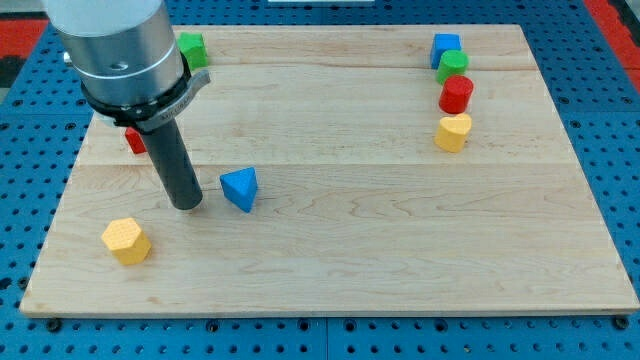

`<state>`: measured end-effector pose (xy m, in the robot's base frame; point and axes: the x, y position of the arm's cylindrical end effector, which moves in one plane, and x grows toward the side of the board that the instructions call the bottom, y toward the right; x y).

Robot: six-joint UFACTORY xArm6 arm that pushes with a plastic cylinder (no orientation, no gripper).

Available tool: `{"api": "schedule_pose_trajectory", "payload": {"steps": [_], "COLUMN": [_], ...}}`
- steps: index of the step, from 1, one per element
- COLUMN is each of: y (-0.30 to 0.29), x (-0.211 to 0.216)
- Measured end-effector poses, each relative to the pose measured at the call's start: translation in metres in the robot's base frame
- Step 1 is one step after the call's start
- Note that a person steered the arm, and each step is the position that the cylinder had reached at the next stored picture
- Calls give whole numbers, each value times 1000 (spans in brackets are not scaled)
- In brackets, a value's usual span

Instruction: Push the blue triangle to the bottom left side of the heart

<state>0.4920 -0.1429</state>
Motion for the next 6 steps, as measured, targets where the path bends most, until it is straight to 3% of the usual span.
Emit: {"api": "schedule_pose_trajectory", "payload": {"steps": [2, 4, 5, 6], "y": [123, 120, 216, 263], "x": [-10, -46, -45, -42]}}
